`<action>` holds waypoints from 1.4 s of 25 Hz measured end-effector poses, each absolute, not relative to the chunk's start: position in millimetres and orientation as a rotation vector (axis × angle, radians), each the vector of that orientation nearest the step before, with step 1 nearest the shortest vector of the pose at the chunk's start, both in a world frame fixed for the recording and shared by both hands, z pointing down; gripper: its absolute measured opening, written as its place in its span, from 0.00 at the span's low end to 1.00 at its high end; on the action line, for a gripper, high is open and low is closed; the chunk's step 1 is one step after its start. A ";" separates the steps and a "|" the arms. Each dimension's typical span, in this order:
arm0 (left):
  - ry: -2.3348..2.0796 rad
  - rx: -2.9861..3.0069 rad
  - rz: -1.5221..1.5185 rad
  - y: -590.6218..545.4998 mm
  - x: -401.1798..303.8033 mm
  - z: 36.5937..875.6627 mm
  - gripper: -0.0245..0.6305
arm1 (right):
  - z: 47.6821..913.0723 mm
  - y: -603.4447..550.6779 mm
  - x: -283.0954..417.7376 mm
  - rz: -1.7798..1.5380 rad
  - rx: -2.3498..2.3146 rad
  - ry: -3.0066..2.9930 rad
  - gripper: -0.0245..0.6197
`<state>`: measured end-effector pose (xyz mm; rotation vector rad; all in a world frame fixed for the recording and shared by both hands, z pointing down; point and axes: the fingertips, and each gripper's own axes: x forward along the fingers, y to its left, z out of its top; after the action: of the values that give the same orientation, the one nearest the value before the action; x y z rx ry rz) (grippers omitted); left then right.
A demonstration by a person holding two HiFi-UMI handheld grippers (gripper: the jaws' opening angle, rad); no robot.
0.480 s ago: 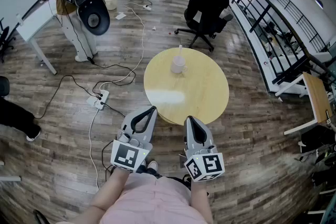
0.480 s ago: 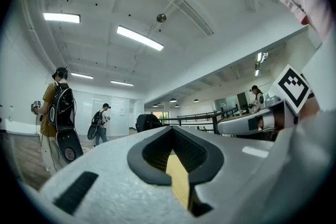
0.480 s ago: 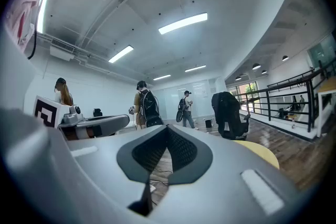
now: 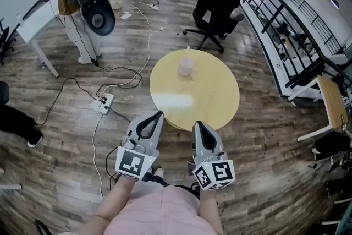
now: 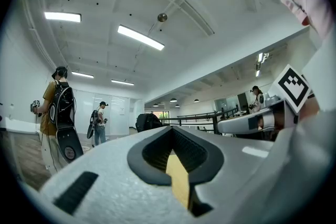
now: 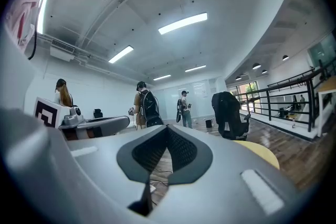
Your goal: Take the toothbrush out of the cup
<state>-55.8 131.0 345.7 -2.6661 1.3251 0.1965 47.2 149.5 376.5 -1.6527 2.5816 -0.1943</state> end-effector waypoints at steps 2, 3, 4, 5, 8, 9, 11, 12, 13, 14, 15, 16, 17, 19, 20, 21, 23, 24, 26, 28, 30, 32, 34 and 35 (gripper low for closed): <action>1.327 -2.669 0.198 130.5 -53.8 345.5 0.03 | 376.5 149.6 49.4 -0.197 -1.652 2.582 0.05; 1.328 -2.669 0.199 130.1 -52.6 345.5 0.03 | 376.8 149.5 50.7 -0.197 -1.654 2.584 0.05; 1.328 -2.669 0.199 129.3 -51.4 345.4 0.03 | 377.3 149.1 52.3 -0.196 -1.659 2.585 0.05; 1.327 -2.668 0.197 128.1 -50.2 345.5 0.03 | 378.2 148.3 54.3 -0.193 -1.669 2.585 0.05; 1.328 -2.668 0.203 123.9 -48.2 347.6 0.03 | 383.4 145.3 62.6 -0.204 -1.693 2.563 0.05; 1.333 -2.668 0.209 123.2 -47.8 349.0 0.03 | 385.5 144.8 65.2 -0.211 -1.685 2.558 0.06; 1.343 -2.668 0.205 120.7 -47.2 353.4 0.03 | 389.0 142.3 70.2 -0.217 -1.668 2.554 0.06; 1.350 -2.669 0.201 117.7 -47.2 355.1 0.03 | 390.0 139.1 72.1 -0.218 -1.663 2.552 0.06; 1.356 -2.670 0.201 113.7 -47.7 355.6 0.03 | 390.6 135.0 73.2 -0.222 -1.660 2.550 0.05; 1.360 -2.670 0.203 109.2 -48.4 355.5 0.03 | 391.0 130.4 73.4 -0.227 -1.658 2.549 0.05; 1.360 -2.668 0.201 104.5 -48.8 355.3 0.03 | 391.5 125.4 72.9 -0.228 -1.657 2.554 0.05; 1.357 -2.667 0.194 99.2 -48.7 355.6 0.03 | 392.2 119.9 72.2 -0.225 -1.656 2.561 0.05; 1.354 -2.667 0.189 92.9 -48.0 356.1 0.03 | 393.1 113.6 72.0 -0.223 -1.658 2.568 0.05; 1.350 -2.676 0.191 77.1 -45.6 356.6 0.03 | 394.9 98.5 72.7 -0.228 -1.667 2.569 0.05; 1.346 -2.682 0.196 68.0 -44.5 356.5 0.03 | 395.6 89.7 73.1 -0.233 -1.675 2.565 0.05; 1.340 -2.686 0.199 58.0 -43.7 356.4 0.03 | 396.2 80.1 73.0 -0.236 -1.681 2.561 0.05; 1.325 -2.695 0.197 35.9 -42.5 356.6 0.03 | 396.2 58.7 72.1 -0.242 -1.693 2.557 0.05; 1.315 -2.701 0.194 24.4 -41.7 356.2 0.03 | 395.3 47.9 71.8 -0.245 -1.700 2.553 0.05; 1.285 -2.714 0.189 3.3 -38.3 354.1 0.03 | 391.2 28.4 72.2 -0.244 -1.716 2.542 0.05; 1.259 -2.729 0.187 -14.5 -33.8 351.4 0.03 | 386.1 12.5 74.3 -0.233 -1.731 2.527 0.05; 1.249 -2.746 0.189 -30.5 -30.1 350.0 0.03 | 382.8 -1.7 77.3 -0.226 -1.743 2.513 0.05; 1.246 -2.758 0.187 -45.2 -26.6 351.4 0.03 | 383.4 -14.3 81.1 -0.228 -1.756 2.505 0.05; 1.245 -2.764 0.181 -58.4 -21.9 354.7 0.03 | 385.5 -25.6 87.6 -0.234 -1.768 2.497 0.05; 1.250 -2.769 0.178 -64.7 -19.5 356.6 0.03 | 386.5 -31.2 91.4 -0.240 -1.773 2.493 0.05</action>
<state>-19.5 -64.7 356.6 -2.7689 1.2498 0.1777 91.4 -31.2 386.5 -1.7727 2.4928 -0.2398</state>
